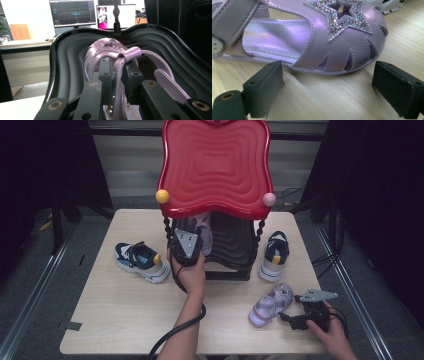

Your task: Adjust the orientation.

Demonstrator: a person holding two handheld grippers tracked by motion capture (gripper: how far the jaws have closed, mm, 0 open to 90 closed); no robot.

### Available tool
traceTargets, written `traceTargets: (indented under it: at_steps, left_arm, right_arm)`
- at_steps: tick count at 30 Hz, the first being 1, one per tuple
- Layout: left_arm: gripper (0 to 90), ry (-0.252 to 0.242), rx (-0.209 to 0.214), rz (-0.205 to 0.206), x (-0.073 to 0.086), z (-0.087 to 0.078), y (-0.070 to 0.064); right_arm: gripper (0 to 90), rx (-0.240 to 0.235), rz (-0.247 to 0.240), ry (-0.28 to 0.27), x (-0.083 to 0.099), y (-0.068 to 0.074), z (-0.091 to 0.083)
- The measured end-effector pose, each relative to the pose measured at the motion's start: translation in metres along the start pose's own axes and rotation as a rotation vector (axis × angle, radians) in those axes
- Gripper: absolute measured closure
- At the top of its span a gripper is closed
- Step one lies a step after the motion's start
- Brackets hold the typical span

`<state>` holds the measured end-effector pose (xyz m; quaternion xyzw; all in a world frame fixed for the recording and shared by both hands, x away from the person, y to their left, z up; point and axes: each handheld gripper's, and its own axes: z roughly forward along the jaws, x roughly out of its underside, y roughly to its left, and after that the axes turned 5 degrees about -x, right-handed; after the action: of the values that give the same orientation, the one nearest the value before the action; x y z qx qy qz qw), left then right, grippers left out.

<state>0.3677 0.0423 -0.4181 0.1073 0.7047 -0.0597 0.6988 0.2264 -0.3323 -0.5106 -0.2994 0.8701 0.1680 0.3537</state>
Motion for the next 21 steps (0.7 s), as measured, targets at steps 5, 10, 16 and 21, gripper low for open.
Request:
traceTargets:
  at_steps: [5,10,16,21]
  left_arm:
    - [75.0,0.015,0.007,0.001,-0.001,0.000,0.002]
    - [69.9,0.031,0.012,0.004,-0.001,-0.002,0.003]
    - [60.2,0.050,0.033,0.028,-0.008,-0.007,0.003]
    - [54.8,0.082,0.069,0.028,-0.014,-0.013,0.005]
  right_arm:
    - [9.3,-0.001,0.000,-0.001,0.000,0.000,0.000]
    - [9.3,-0.001,0.000,0.000,0.000,0.000,0.000]
    - [9.3,-0.001,0.000,0.000,0.000,0.000,0.000]
    - [9.3,-0.001,0.000,0.000,0.000,0.000,0.000]
